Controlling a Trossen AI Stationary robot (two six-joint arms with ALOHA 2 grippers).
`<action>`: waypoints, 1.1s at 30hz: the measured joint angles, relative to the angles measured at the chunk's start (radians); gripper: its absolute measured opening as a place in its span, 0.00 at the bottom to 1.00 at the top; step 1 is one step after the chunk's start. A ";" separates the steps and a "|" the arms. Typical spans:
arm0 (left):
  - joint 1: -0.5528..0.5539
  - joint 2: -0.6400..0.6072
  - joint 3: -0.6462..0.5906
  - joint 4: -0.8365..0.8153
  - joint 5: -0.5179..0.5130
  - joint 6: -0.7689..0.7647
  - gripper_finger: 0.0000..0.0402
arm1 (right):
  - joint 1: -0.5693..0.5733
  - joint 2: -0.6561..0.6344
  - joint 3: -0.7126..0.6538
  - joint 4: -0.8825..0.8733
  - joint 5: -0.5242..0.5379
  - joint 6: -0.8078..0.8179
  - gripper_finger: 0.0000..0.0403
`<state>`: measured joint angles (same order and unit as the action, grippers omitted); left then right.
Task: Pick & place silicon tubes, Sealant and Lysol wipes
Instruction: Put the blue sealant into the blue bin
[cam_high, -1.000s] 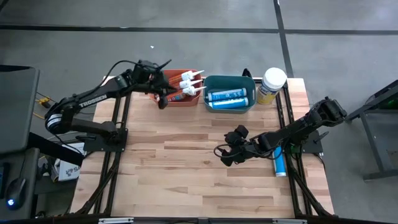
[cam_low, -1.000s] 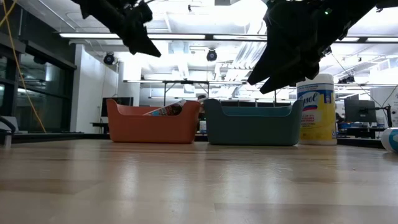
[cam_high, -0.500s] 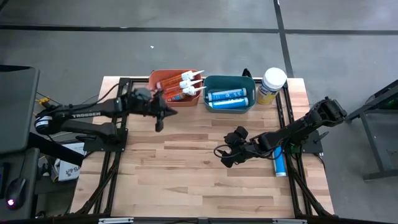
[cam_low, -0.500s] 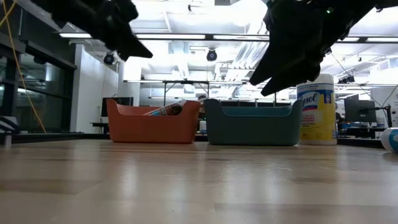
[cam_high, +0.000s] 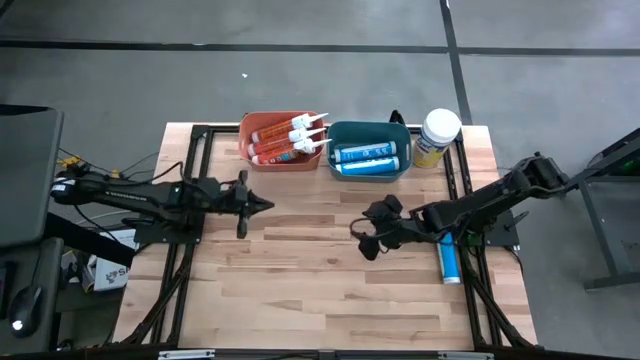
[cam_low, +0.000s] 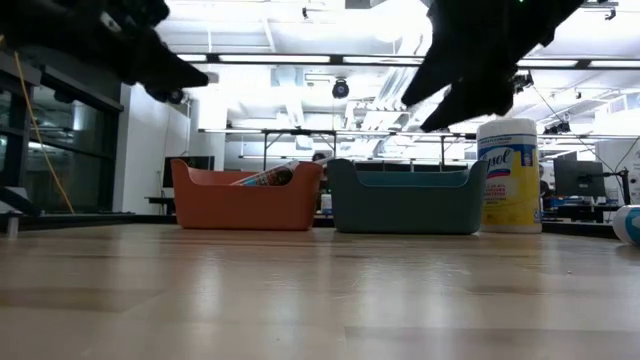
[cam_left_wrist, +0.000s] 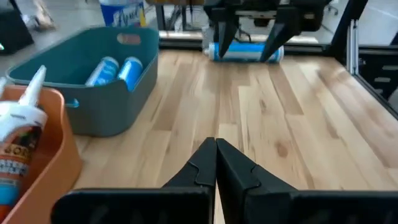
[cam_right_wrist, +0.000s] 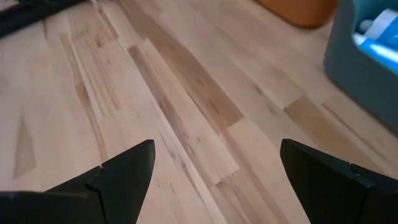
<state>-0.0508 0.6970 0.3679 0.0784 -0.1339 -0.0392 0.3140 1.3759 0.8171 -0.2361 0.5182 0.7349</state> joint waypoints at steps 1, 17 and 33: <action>-0.020 -0.011 -0.009 0.008 -0.023 0.000 0.00 | -0.001 -0.014 0.000 -0.010 0.001 -0.001 0.85; -0.113 -0.173 -0.246 0.218 -0.103 0.004 0.00 | 0.061 -0.193 0.172 -0.385 0.095 0.061 0.85; -0.113 -0.269 -0.351 0.262 0.002 0.002 0.00 | 0.059 0.022 0.678 -1.334 -0.137 0.626 0.85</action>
<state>-0.1642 0.4276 0.0166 0.3403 -0.1314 -0.0376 0.3731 1.3981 1.4956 -1.5699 0.3811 1.3613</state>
